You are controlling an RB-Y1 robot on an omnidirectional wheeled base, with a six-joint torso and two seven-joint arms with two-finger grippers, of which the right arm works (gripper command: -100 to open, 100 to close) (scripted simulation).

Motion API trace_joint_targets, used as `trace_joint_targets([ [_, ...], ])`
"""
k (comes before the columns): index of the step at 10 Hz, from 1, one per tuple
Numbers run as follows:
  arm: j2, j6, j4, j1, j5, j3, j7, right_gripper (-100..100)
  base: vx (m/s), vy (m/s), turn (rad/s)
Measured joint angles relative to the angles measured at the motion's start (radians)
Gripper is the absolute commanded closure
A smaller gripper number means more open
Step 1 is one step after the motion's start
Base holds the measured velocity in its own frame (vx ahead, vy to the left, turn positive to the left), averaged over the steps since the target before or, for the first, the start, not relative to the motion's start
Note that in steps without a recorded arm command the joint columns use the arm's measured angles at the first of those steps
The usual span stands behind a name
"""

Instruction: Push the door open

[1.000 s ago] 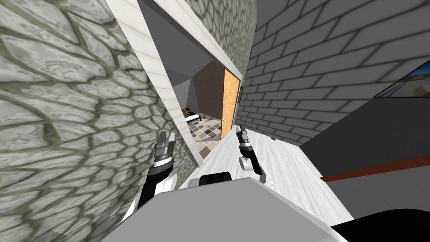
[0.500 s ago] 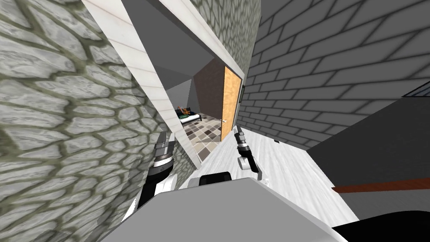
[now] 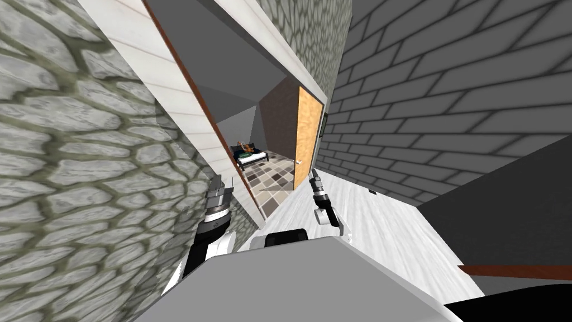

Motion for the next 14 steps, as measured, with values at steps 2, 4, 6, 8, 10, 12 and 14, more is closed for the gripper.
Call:
trace_joint_targets([
  [2, -0.007, -0.016, 0.045, -0.013, 0.008, 0.002, -0.015, -100, 0.083, -0.093, 0.053],
  [4, -0.011, -0.016, 0.080, -0.031, 0.018, 0.005, -0.028, -100, 0.091, -0.086, 0.052],
  [6, -0.016, -0.035, 0.140, -0.054, 0.027, 0.006, -0.043, -100, 0.080, -0.090, 0.054],
  [8, -0.019, -0.047, 0.183, -0.066, 0.038, 0.010, -0.056, -100, 0.089, -0.093, 0.050],
  [10, -0.022, -0.059, 0.231, -0.085, 0.048, 0.013, -0.070, -100, 0.088, -0.104, 0.061],
  [12, -0.022, -0.068, 0.274, -0.101, 0.060, 0.019, -0.082, -100, 0.074, -0.099, 0.050],
  [14, -0.024, -0.078, 0.325, -0.124, 0.071, 0.022, -0.095, -100, 0.089, -0.109, 0.056],
])
